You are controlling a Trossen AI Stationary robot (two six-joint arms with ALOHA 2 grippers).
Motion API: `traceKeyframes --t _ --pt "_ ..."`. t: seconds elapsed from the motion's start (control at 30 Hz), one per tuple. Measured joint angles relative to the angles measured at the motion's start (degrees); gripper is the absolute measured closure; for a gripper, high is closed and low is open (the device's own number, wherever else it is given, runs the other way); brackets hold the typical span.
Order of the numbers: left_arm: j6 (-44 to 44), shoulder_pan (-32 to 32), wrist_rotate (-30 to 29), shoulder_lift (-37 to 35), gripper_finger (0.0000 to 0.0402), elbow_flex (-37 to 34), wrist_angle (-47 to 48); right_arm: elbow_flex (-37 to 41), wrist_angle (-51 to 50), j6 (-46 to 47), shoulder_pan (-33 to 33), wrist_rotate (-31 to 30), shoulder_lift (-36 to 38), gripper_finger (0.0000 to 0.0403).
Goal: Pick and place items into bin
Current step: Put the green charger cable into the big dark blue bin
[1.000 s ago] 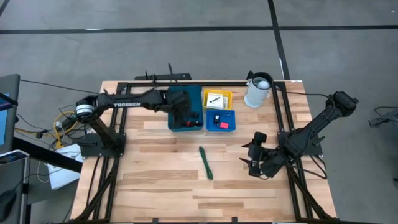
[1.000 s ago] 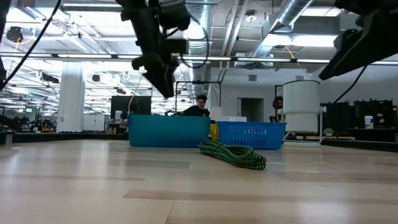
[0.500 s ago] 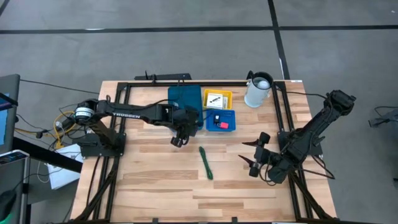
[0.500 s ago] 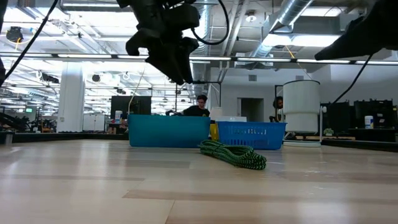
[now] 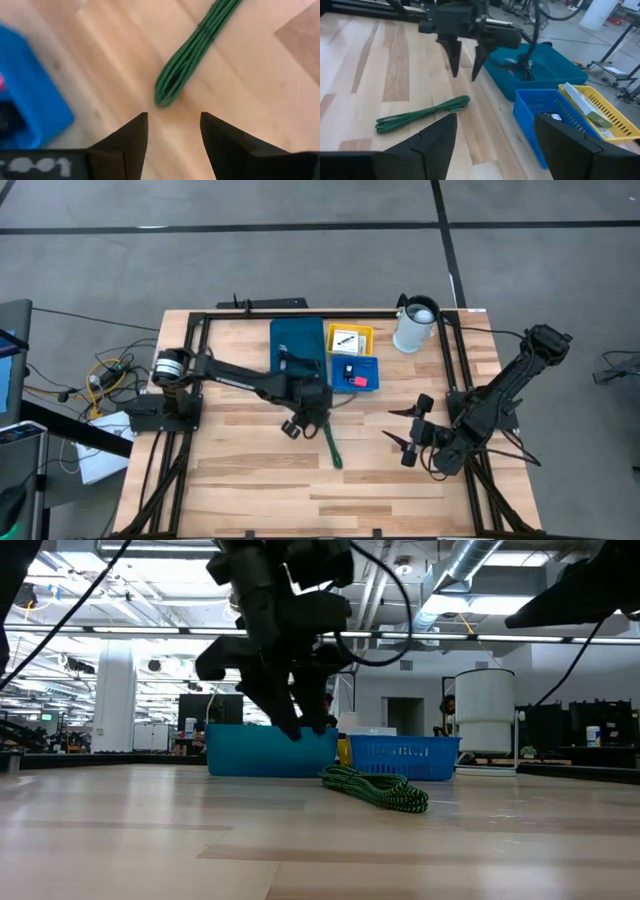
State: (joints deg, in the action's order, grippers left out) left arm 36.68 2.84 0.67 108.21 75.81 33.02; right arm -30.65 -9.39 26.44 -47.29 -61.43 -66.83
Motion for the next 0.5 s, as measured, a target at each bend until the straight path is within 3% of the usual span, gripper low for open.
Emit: traceKeyframes --t 0.27,0.5 --pt "5.4 4.6 -1.4 2.6 0.0231 3.2 -0.7 0.0 -1.0 -0.1 0.0 0.1 0.0 0.0143" --pt "6.2 5.0 -1.4 3.3 0.0231 2.9 -2.3 0.0 -1.6 -0.1 0.0 0.1 0.0 0.0143"
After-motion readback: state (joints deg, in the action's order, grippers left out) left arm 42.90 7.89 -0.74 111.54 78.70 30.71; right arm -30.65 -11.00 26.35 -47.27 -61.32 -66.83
